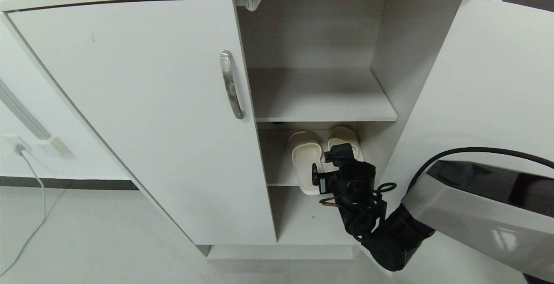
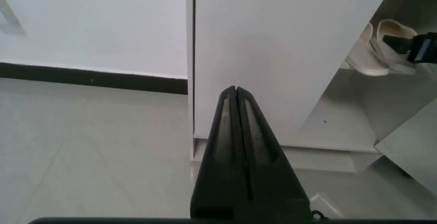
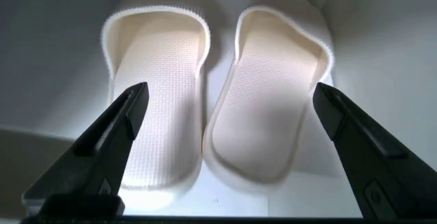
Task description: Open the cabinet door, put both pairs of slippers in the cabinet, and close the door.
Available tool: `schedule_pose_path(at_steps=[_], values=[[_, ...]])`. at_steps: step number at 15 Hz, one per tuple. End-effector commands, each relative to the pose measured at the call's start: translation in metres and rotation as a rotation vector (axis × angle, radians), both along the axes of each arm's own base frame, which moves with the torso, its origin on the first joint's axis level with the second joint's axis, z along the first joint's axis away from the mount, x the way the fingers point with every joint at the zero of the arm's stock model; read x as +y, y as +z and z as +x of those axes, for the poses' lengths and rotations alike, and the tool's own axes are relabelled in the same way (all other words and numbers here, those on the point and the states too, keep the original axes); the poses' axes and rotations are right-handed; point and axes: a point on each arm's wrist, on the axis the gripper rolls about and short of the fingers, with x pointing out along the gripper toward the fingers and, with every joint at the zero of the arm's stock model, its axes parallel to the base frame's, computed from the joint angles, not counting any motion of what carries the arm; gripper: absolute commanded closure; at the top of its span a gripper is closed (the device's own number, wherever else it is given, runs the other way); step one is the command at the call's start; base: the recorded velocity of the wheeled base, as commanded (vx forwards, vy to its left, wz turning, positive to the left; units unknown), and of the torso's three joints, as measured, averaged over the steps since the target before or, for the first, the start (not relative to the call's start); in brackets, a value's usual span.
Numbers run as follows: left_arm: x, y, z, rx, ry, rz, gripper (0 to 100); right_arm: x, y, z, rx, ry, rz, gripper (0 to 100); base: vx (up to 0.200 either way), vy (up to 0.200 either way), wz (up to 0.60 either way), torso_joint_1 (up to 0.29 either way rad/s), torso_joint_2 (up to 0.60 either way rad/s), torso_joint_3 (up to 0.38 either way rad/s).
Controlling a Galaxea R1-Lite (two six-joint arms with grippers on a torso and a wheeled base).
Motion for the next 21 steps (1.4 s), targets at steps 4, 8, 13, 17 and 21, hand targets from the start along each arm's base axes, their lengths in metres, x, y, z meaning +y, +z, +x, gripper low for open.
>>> schedule_pose_path(at_steps=[4, 8, 13, 17, 21], values=[[-0.0001, -0.0001, 0.0001, 0.003, -0.004, 0.001, 100, -0.0028, 0.0136, -0.01, -0.013, 0.011, 0.008, 0, 0.0, 0.0, 0.0, 0.0, 0.0, 0.0], [-0.0001, 0.0, 0.0001, 0.002, -0.004, 0.001, 100, -0.0018, 0.0134, -0.0108, -0.012, 0.014, 0.007, 0, -0.2, 0.0, 0.0, 0.002, 0.0, 0.002], [0.0, 0.0, 0.0001, 0.001, -0.001, 0.0, 100, -0.0018, 0.0134, -0.0108, -0.012, 0.014, 0.007, 0, -0.12, 0.0, 0.0, 0.0, 0.0, 0.004], [0.0, 0.0, 0.0001, 0.002, -0.001, 0.003, 100, -0.0011, 0.0139, -0.01, -0.014, 0.014, -0.004, 0, 0.0, 0.0, 0.0, 0.0, 0.0, 0.0], [-0.0001, 0.0, 0.0001, 0.002, -0.004, 0.004, 100, -0.0003, 0.0114, -0.0101, -0.011, 0.016, -0.007, 0, 0.0, 0.0, 0.0, 0.0, 0.0, 0.0]])
